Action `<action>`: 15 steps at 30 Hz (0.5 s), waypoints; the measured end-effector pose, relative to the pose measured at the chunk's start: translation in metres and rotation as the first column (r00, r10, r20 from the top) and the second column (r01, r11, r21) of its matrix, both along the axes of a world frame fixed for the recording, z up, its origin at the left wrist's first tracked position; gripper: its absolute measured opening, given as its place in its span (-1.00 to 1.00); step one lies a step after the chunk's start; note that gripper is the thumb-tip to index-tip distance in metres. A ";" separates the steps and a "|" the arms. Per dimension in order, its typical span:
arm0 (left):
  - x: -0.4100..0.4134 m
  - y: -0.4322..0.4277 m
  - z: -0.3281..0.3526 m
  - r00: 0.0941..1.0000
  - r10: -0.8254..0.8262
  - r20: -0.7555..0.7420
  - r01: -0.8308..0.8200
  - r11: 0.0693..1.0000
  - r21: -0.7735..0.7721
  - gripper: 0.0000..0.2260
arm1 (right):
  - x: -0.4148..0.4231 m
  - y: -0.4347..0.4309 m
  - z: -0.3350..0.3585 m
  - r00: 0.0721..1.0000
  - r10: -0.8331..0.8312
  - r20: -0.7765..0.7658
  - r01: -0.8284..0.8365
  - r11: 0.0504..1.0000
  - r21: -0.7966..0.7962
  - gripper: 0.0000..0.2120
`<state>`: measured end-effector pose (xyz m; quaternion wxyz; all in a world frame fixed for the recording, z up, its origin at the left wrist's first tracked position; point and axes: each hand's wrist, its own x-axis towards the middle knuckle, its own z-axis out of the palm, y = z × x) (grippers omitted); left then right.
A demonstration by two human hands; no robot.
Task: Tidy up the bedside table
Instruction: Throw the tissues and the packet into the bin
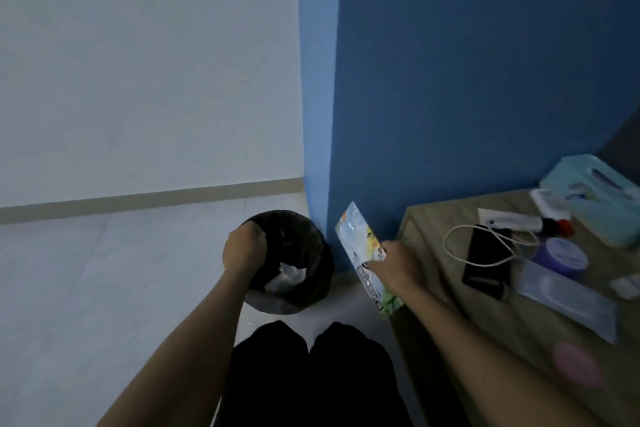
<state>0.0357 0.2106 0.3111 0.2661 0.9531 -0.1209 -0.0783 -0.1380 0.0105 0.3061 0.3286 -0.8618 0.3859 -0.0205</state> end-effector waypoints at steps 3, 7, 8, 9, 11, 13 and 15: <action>0.024 0.020 -0.034 0.998 0.029 -0.061 -0.032 0.999 -0.044 -0.77 | 0.043 0.016 -0.028 0.998 0.047 -0.044 -0.046 0.998 0.034 -0.69; 0.055 0.030 -0.088 0.988 0.057 -0.146 -0.057 0.998 0.003 -0.66 | 0.104 0.032 -0.065 0.993 0.077 -0.090 -0.065 0.989 0.130 -0.70; 0.063 0.031 -0.101 0.983 0.075 -0.165 -0.075 0.997 0.008 -0.64 | 0.120 0.034 -0.077 0.992 0.086 -0.095 -0.070 0.985 0.161 -0.72; 0.069 0.032 -0.112 0.981 0.091 -0.173 -0.091 0.996 0.005 -0.61 | 0.133 0.035 -0.087 0.990 0.093 -0.105 -0.073 0.981 0.181 -0.72; 0.082 0.032 -0.132 0.975 0.126 -0.184 -0.130 0.992 -0.006 -0.54 | 0.157 0.037 -0.106 0.988 0.095 -0.121 -0.065 0.972 0.227 -0.67; 0.096 0.030 -0.149 0.965 0.159 -0.208 -0.165 0.986 -0.012 -0.44 | 0.181 0.036 -0.125 0.986 0.097 -0.136 -0.058 0.963 0.263 -0.71; 0.111 0.028 -0.165 0.954 0.183 -0.239 -0.189 0.982 -0.006 -0.42 | 0.204 0.035 -0.146 0.983 0.106 -0.150 -0.060 0.958 0.282 -0.74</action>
